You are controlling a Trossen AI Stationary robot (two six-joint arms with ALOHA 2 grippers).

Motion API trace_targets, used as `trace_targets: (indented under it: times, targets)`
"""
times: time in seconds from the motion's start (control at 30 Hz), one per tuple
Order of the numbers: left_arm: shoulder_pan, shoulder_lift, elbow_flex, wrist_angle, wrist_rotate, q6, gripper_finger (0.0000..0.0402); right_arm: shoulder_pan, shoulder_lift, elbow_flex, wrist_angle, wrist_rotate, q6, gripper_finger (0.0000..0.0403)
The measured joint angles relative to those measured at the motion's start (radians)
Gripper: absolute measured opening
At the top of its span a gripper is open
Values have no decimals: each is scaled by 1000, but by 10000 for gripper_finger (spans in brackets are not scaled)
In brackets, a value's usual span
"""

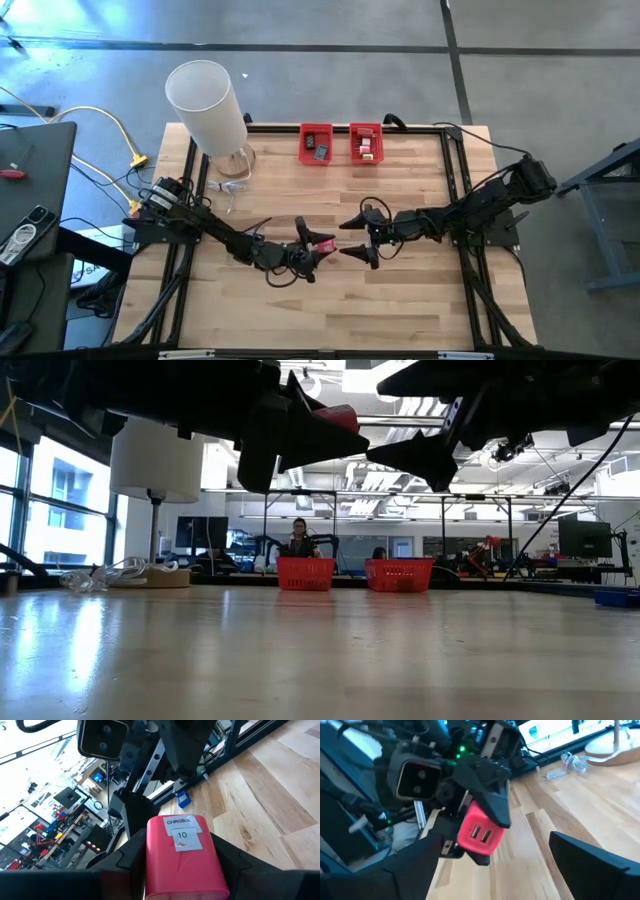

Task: Pick & Place Office items
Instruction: Put the pink charger adapter into the right red bin

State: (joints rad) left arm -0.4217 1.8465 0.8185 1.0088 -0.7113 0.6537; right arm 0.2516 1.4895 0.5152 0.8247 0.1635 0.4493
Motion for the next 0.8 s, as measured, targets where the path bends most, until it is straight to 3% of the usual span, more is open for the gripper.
trace_targets:
  times: [0.3,0.57,0.8]
  targets:
    - [0,0,0,0,0,-2,143,-27,5,0,1,-34,185,358]
    - [0,0,0,0,8,-22,143,-31,6,0,0,-36,213,358]
    - [35,0,2,-2,123,-48,143,-22,6,0,-5,-37,241,357]
